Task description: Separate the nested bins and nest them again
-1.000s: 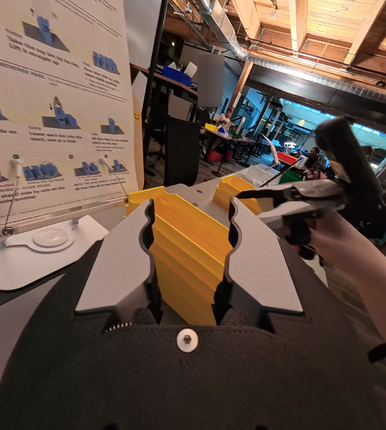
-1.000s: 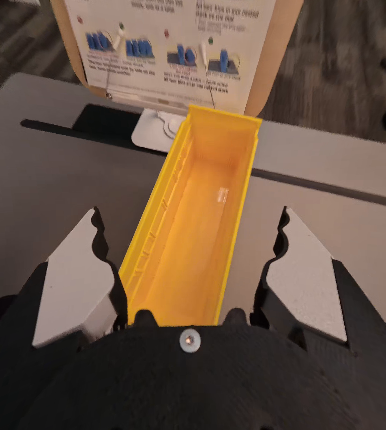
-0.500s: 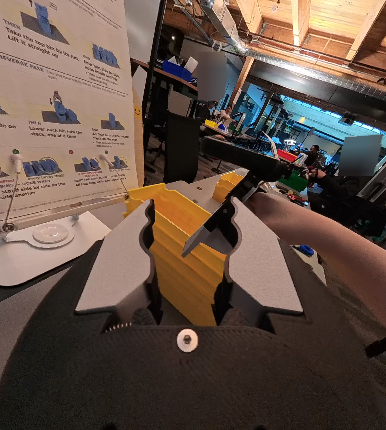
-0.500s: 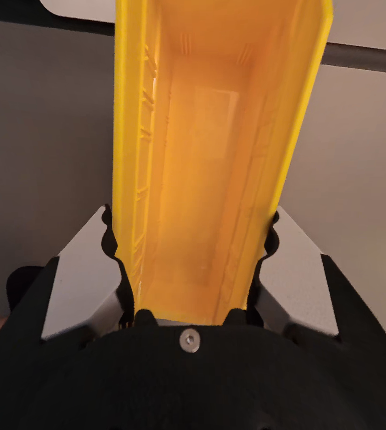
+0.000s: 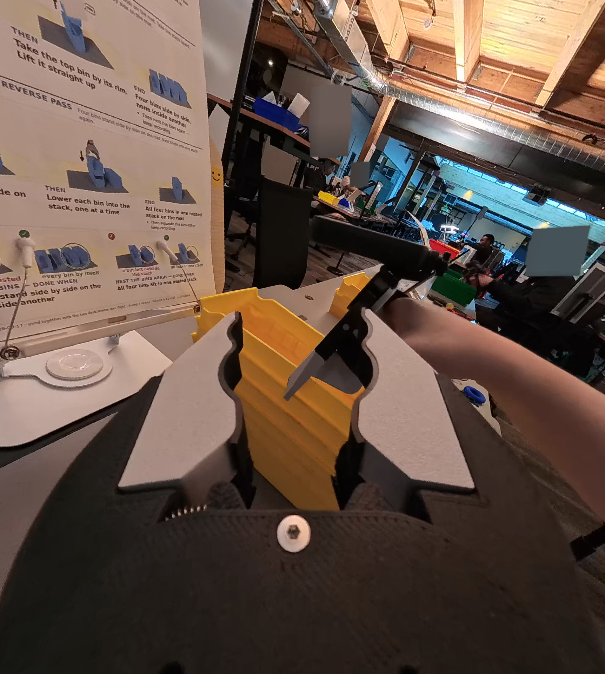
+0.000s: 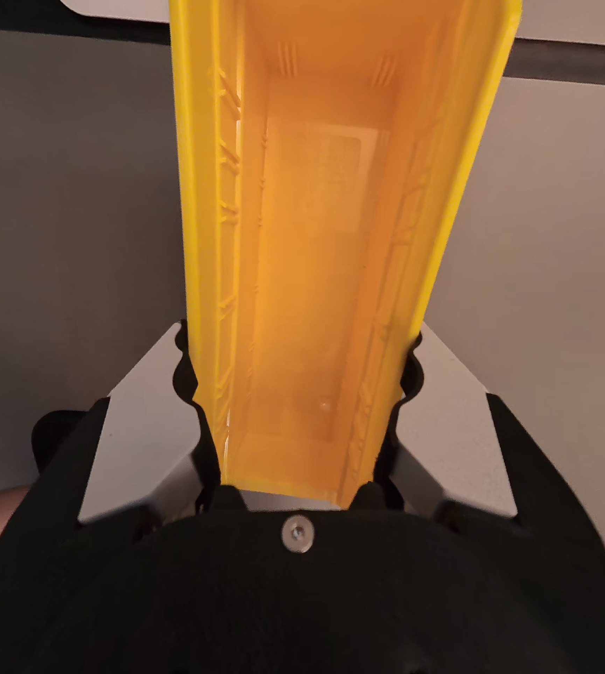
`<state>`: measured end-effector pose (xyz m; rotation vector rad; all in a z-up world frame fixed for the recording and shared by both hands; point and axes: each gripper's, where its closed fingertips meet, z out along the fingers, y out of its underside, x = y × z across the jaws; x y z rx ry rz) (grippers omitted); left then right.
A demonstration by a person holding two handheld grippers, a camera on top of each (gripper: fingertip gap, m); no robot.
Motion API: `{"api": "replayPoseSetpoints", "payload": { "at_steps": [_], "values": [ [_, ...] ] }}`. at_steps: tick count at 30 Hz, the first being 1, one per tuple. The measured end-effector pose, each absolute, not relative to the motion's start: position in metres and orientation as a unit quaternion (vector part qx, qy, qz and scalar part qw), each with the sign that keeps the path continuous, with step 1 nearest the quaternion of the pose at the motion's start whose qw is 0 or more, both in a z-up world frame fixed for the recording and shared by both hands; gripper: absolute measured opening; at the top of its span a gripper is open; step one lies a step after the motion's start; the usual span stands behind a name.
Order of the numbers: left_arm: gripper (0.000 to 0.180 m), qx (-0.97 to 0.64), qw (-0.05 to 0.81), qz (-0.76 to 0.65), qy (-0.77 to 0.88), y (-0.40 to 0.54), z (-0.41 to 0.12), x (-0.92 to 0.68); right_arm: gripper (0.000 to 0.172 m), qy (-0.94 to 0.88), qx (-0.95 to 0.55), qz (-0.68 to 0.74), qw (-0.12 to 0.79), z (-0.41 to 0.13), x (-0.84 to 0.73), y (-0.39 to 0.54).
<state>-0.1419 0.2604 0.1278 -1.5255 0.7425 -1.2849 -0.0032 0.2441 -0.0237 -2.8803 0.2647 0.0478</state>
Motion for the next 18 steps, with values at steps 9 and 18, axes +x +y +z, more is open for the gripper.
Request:
{"api": "replayPoseSetpoints", "payload": {
  "at_steps": [9, 18],
  "values": [
    [0.062, -0.623, 0.479, -0.536, 0.308, 0.2569, 0.1286, -0.1388, 0.114, 0.098, -0.990, 0.023, 0.102, -0.0229, -0.0030, 0.2425],
    [0.062, -0.626, 0.476, -0.537, 0.306, 0.2582, 0.1269, -0.1383, 0.114, 0.100, -0.990, 0.025, 0.099, -0.0225, -0.0030, 0.2423]
  ]
}}
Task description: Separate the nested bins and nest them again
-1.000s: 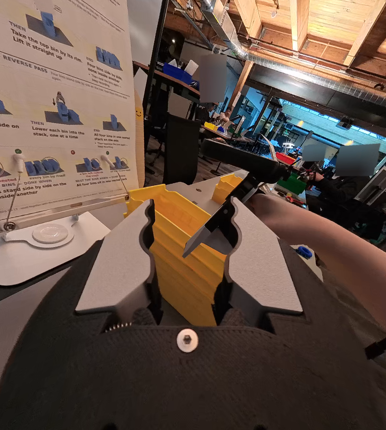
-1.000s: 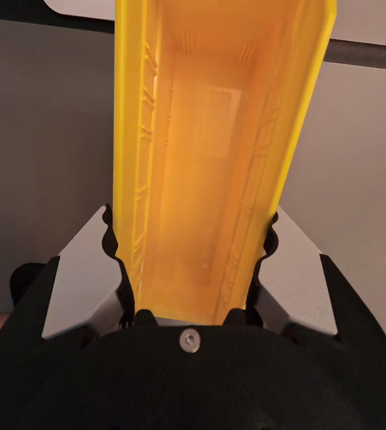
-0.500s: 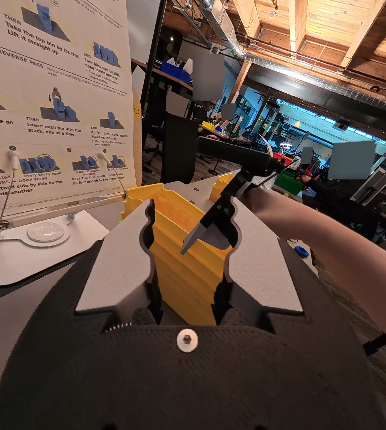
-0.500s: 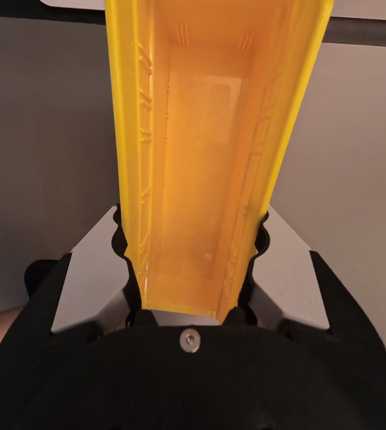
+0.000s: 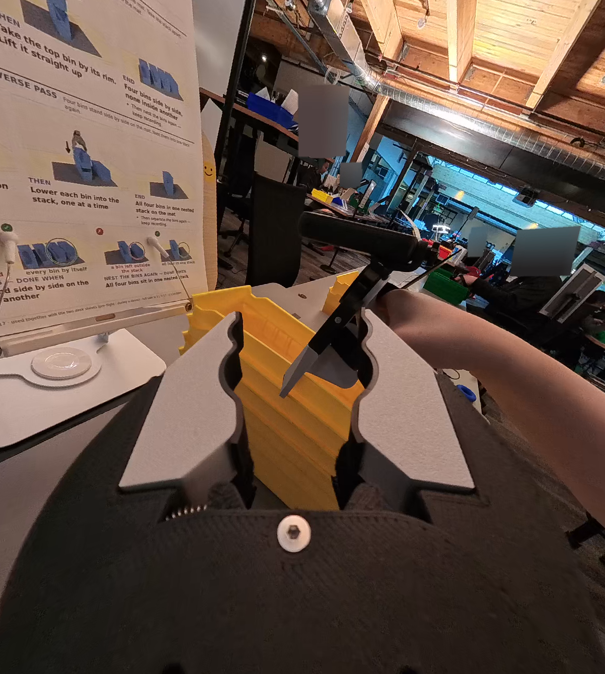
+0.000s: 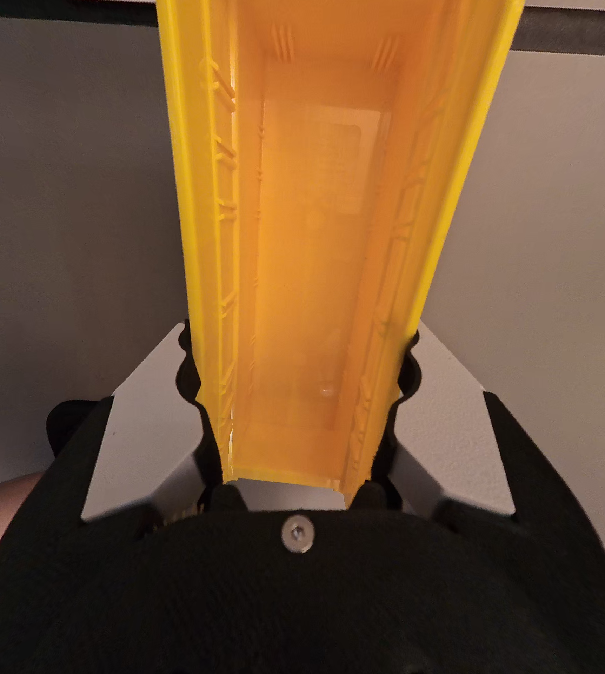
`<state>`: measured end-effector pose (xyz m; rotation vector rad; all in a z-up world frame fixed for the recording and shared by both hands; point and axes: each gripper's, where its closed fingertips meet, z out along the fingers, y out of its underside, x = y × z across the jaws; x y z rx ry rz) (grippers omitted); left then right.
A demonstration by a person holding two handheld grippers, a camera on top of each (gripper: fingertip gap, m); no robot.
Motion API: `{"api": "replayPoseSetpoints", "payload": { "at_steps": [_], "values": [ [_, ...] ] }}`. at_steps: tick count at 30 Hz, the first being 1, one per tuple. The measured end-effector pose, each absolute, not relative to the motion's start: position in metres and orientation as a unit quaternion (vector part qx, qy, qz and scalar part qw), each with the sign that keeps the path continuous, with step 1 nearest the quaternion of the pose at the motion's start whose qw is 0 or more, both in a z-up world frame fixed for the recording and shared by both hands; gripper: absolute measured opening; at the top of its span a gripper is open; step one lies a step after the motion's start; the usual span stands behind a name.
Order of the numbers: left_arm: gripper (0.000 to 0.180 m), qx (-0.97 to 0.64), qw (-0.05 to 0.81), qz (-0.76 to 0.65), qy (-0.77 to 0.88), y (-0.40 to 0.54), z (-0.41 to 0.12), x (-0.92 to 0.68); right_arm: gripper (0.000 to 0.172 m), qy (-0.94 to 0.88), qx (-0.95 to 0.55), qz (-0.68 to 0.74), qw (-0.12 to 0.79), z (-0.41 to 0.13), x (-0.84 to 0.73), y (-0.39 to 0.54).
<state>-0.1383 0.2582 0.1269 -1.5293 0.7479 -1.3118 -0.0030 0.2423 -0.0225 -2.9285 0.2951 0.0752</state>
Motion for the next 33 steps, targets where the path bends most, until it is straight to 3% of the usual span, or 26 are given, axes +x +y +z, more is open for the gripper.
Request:
{"api": "replayPoseSetpoints", "payload": {
  "at_steps": [33],
  "values": [
    [0.061, -0.605, 0.456, -0.578, 0.302, 0.248, 0.136, -0.139, 0.113, 0.097, -0.992, 0.026, 0.073, 0.002, -0.003, 0.229]
  ]
}}
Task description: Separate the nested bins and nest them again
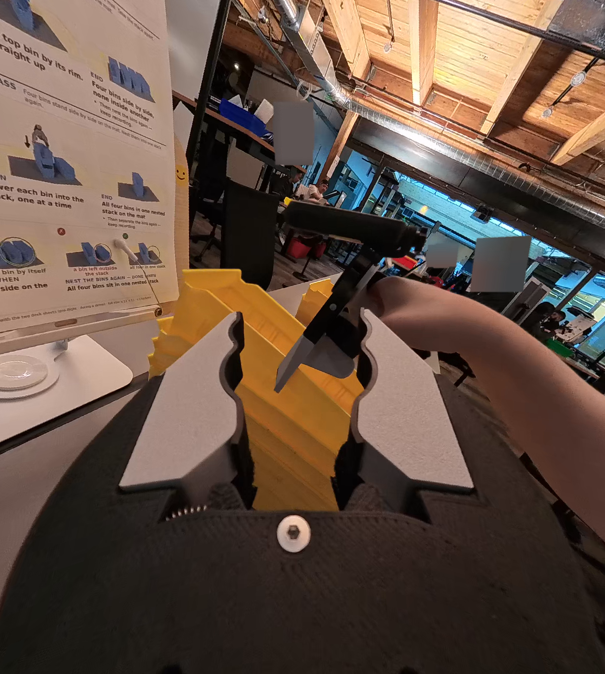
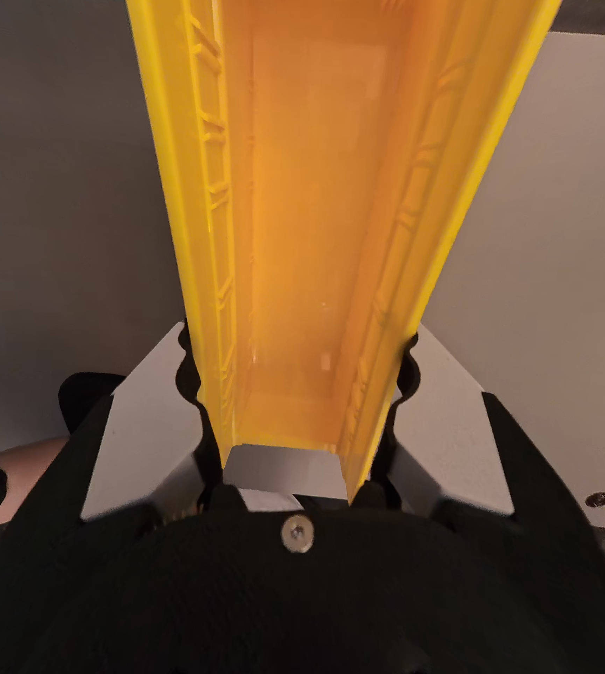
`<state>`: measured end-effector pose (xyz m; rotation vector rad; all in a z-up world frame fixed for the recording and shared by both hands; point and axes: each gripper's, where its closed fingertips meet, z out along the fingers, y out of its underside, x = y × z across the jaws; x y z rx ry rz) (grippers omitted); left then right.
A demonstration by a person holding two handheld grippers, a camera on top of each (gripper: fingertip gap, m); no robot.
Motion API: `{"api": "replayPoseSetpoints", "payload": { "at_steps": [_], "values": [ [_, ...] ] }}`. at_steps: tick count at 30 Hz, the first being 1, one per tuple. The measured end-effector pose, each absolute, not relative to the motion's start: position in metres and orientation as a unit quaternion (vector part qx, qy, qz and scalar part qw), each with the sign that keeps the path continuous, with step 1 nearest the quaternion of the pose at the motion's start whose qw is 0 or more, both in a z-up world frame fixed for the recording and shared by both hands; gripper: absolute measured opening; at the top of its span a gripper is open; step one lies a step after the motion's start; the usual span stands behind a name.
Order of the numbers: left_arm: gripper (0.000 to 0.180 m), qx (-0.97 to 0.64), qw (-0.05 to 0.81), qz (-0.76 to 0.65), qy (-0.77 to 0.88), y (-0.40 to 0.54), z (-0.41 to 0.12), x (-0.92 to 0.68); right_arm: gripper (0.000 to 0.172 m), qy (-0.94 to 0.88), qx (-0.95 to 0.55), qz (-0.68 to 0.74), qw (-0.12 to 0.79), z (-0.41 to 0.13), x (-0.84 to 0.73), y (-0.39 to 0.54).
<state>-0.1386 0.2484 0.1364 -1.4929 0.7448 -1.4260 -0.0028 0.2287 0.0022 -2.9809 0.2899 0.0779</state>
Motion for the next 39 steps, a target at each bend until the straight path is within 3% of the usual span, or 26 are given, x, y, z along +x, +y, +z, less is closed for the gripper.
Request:
{"api": "replayPoseSetpoints", "payload": {
  "at_steps": [23, 29, 39],
  "values": [
    [0.061, -0.609, 0.453, -0.576, 0.302, 0.249, 0.134, -0.137, 0.113, 0.131, -0.979, 0.062, 0.146, 0.097, 0.063, 0.197],
    [0.061, -0.610, 0.455, -0.576, 0.299, 0.250, 0.135, -0.137, 0.113, 0.163, -0.972, 0.041, 0.165, 0.065, 0.118, 0.184],
    [0.061, -0.619, 0.453, -0.563, 0.309, 0.249, 0.129, -0.130, 0.114, 0.171, -0.977, 0.011, 0.129, -0.052, 0.157, 0.188]
  ]
}}
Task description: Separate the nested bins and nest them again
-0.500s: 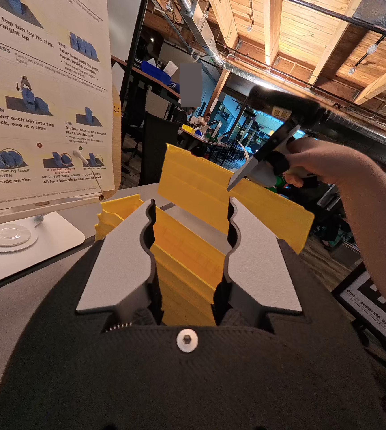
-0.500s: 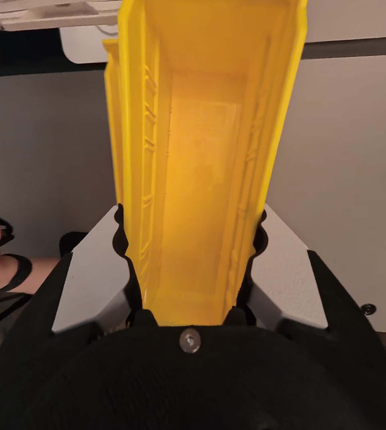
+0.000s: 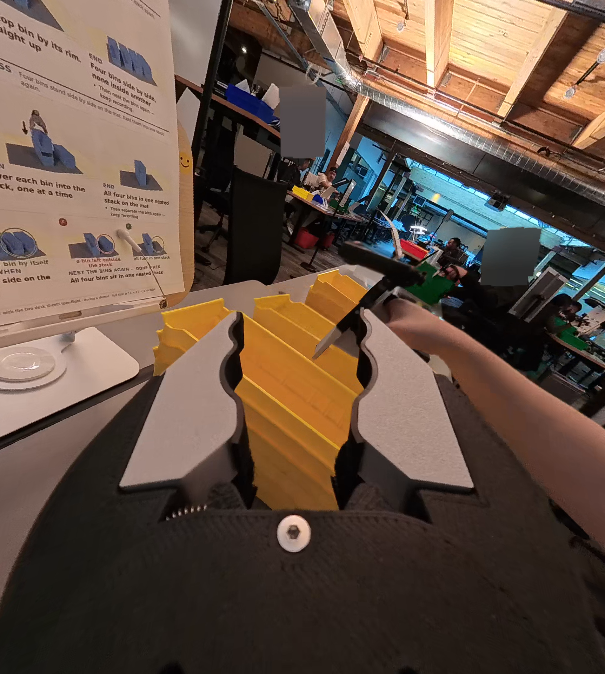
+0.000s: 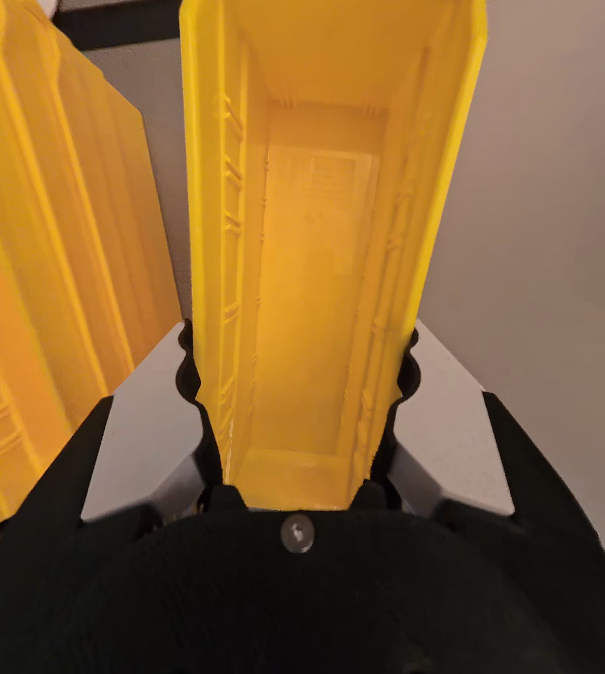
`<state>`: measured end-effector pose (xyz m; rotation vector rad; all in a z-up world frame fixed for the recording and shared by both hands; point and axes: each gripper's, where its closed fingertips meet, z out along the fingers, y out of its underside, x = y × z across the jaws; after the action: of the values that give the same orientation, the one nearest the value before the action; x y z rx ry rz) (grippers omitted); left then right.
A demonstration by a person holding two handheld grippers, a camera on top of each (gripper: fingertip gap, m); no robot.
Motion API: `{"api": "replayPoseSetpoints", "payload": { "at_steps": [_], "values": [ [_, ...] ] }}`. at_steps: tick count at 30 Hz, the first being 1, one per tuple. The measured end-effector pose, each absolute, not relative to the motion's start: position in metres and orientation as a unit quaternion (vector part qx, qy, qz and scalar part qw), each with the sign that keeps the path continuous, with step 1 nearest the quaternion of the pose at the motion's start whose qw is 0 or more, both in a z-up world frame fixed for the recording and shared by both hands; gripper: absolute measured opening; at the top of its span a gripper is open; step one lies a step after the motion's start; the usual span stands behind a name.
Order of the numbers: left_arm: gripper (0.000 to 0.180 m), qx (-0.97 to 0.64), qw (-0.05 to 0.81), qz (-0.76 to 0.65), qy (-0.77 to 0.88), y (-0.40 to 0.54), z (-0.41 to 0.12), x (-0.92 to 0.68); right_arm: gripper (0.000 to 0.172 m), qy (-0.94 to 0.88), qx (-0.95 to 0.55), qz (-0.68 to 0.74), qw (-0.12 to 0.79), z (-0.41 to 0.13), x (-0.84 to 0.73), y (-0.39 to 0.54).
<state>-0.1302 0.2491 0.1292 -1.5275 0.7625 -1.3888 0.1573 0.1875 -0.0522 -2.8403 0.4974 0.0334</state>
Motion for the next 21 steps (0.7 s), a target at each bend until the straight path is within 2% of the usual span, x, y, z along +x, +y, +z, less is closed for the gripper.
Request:
{"api": "replayPoseSetpoints", "payload": {
  "at_steps": [7, 16, 21],
  "values": [
    [0.061, -0.625, 0.443, -0.559, 0.317, 0.242, 0.126, -0.120, 0.116, 0.158, -0.982, 0.019, 0.103, -0.100, 0.152, 0.190],
    [0.064, -0.629, 0.439, -0.529, 0.361, 0.222, 0.118, -0.093, 0.127, 0.132, -0.987, 0.005, 0.091, -0.103, 0.146, 0.186],
    [0.078, -0.647, 0.452, -0.505, 0.349, 0.230, 0.110, -0.084, 0.137, 0.064, -0.992, 0.007, 0.110, -0.088, 0.142, 0.183]
  ]
}}
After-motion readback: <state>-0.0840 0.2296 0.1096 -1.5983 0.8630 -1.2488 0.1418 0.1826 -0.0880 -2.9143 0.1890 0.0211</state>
